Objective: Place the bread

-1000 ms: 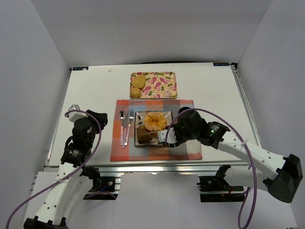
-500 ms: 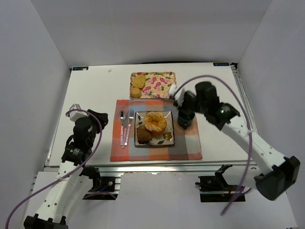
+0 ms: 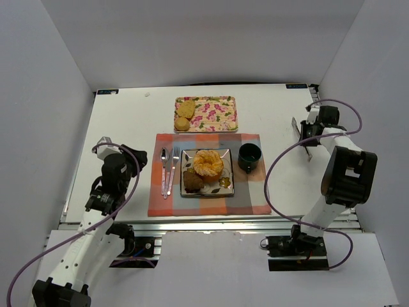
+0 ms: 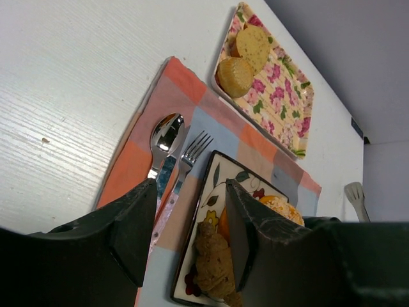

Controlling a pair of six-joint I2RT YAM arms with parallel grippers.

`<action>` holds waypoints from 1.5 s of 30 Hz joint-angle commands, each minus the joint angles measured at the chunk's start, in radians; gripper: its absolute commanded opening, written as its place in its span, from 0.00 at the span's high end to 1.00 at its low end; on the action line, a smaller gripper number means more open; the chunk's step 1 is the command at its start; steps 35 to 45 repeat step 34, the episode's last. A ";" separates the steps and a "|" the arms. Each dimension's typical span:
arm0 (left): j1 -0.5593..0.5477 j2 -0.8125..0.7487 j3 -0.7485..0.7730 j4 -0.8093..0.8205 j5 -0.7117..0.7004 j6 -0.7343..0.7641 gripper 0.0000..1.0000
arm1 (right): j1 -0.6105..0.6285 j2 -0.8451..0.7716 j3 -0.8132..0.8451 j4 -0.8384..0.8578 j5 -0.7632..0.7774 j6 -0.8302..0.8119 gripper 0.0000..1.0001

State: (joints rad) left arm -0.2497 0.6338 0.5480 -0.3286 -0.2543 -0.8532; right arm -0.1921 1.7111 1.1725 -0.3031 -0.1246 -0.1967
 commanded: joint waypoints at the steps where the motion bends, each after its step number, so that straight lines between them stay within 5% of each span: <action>1: 0.006 0.024 0.035 0.002 0.009 0.023 0.43 | -0.009 0.019 -0.030 0.083 0.011 0.072 1.00; 6: 0.006 0.059 0.066 -0.003 0.004 0.037 0.43 | -0.009 0.050 -0.109 0.131 -0.009 0.072 0.84; 9: 0.006 0.075 0.072 0.006 0.010 0.039 0.43 | -0.010 0.074 -0.137 0.134 -0.017 0.068 0.55; 15: 0.004 0.135 0.110 0.013 0.026 0.068 0.43 | -0.018 0.078 -0.136 0.105 -0.047 0.052 0.32; 16: 0.006 0.145 0.116 0.014 0.036 0.078 0.41 | -0.023 0.056 -0.128 0.101 -0.052 0.048 0.17; 18: 0.006 0.171 0.132 0.016 0.050 0.089 0.40 | -0.024 0.019 -0.120 0.088 -0.055 0.016 0.12; 29: 0.006 0.363 0.253 0.059 0.288 0.210 0.11 | 0.011 -0.235 0.070 -0.027 -0.067 -0.050 0.11; 34: 0.006 0.469 0.360 0.063 0.345 0.261 0.11 | 0.054 -0.255 0.184 -0.090 -0.193 0.023 0.10; 45: 0.006 0.469 0.360 0.063 0.345 0.261 0.11 | 0.054 -0.255 0.184 -0.090 -0.193 0.023 0.10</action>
